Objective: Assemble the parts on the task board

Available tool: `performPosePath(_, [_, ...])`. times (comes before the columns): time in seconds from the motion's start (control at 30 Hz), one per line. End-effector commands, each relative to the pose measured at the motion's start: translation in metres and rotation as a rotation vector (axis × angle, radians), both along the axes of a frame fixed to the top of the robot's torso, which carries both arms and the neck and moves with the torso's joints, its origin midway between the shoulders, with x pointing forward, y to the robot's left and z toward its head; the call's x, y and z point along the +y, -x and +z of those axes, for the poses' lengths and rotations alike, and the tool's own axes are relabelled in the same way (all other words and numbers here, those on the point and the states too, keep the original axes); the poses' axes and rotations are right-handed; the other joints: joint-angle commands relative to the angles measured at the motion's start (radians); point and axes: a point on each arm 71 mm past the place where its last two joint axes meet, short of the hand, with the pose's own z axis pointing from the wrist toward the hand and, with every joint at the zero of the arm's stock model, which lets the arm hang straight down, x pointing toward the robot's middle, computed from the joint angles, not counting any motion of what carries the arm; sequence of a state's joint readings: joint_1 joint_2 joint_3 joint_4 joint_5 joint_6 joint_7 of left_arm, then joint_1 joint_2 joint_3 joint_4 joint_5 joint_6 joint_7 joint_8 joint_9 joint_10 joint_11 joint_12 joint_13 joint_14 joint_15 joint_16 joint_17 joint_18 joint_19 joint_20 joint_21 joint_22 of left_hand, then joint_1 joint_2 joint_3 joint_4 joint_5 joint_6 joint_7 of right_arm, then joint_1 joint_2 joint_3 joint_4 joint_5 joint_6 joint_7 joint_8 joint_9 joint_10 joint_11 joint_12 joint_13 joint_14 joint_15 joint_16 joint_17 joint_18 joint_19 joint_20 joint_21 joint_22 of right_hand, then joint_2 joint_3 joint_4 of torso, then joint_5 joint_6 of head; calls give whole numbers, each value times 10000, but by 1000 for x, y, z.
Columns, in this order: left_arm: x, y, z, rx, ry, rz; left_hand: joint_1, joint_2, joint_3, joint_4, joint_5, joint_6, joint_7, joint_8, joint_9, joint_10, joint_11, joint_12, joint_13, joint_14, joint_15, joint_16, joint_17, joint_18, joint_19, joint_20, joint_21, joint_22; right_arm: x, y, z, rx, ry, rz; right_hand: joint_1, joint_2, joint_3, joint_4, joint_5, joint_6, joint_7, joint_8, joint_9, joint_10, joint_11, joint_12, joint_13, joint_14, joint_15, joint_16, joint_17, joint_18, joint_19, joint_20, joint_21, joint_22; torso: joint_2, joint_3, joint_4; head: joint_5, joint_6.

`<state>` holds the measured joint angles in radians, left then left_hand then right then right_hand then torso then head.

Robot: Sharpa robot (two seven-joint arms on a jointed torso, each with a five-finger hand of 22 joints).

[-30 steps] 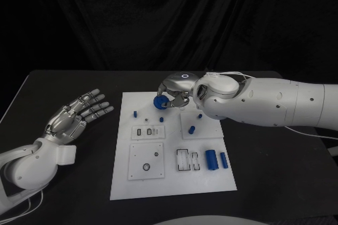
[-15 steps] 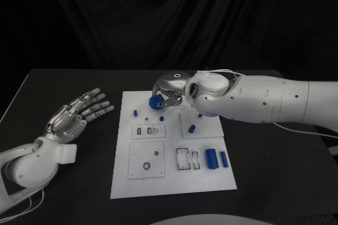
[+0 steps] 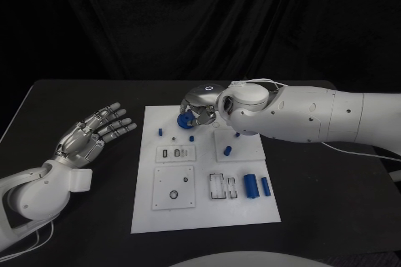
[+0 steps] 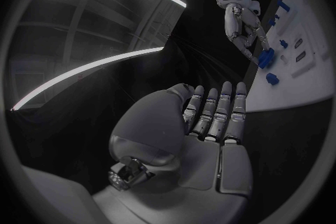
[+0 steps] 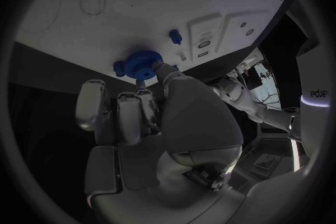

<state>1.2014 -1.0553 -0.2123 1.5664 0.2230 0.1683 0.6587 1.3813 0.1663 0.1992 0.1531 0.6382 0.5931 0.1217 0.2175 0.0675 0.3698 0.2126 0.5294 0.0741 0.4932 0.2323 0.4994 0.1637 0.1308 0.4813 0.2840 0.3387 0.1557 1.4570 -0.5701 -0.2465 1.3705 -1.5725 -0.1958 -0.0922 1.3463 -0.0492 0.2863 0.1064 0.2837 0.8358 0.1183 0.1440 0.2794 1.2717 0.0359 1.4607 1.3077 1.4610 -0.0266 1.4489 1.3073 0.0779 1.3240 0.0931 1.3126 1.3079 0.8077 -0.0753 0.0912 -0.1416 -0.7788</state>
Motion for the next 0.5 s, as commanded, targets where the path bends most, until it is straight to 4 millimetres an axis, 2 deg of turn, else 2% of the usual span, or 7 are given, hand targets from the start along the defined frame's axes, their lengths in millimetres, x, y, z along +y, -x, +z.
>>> performPosePath(0.03, [-2,0,1,-27,149,-102,-13,37,61,19,-17,22,56,-5,4,2,70,35,-11,-12,35,41,-12,-113,-60,-18,61,10,-2,0,-4,220,261,-177,-90,7,39,32,-80,-106,-7,-59,12,-44,-1,-62,340,-26,68,-42,940,68,-49,-11,-32,300,1,7,2,6,49])
performPosePath(0.3, [-1,0,1,-19,142,-86,-22,27,74,15,-23,38,63,1,7,9,77,38,-9,-19,43,47,-14,-120,-67,-17,63,11,-4,1,-5,256,274,-194,-168,-35,15,75,-487,-289,-3,-285,-104,-147,4,-120,254,-35,72,-72,933,75,-56,-5,-102,294,-6,8,-27,20,38])
performPosePath(0.5, [-1,0,1,-5,135,-88,-22,27,74,15,-23,38,63,1,7,9,77,38,-9,-19,43,47,-14,-120,-67,-17,63,11,-6,0,-7,377,419,-333,-264,-34,-112,143,-1047,-957,-35,-757,-393,-336,-8,-228,107,-92,70,-165,871,101,-110,-3,-264,253,-7,11,-15,3,28])
